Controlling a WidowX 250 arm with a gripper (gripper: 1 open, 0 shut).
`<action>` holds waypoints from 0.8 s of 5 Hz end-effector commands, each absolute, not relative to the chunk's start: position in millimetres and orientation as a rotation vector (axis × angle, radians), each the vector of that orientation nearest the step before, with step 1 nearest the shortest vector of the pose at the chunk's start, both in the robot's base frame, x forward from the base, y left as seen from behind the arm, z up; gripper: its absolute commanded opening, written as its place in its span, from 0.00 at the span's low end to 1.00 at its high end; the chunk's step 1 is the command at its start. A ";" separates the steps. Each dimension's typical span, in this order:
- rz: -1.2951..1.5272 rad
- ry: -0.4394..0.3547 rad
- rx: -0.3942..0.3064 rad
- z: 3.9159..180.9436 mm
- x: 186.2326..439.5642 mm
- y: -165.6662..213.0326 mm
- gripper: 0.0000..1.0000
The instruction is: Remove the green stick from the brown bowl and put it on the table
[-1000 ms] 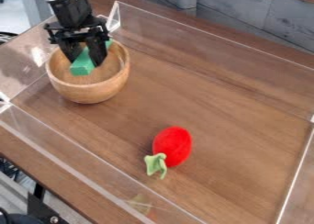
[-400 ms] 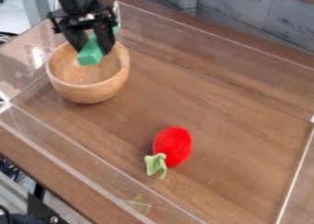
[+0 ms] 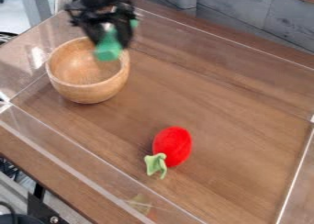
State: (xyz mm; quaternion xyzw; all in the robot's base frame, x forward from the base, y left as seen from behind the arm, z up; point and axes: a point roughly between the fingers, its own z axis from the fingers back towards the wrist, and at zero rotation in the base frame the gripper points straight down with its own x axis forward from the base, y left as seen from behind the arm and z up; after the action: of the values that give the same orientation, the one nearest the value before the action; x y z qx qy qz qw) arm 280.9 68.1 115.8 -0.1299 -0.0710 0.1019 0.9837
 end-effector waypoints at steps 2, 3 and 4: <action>0.097 -0.157 -0.183 101.7 277.5 41.9 0.00; 0.021 -0.144 -0.160 94.1 277.6 48.0 0.00; -0.035 -0.129 -0.143 87.1 278.3 53.3 0.00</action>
State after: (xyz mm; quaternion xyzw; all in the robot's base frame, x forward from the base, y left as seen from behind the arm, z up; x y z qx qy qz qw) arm 272.6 49.9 77.7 -0.0790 -0.0452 -0.0144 0.9957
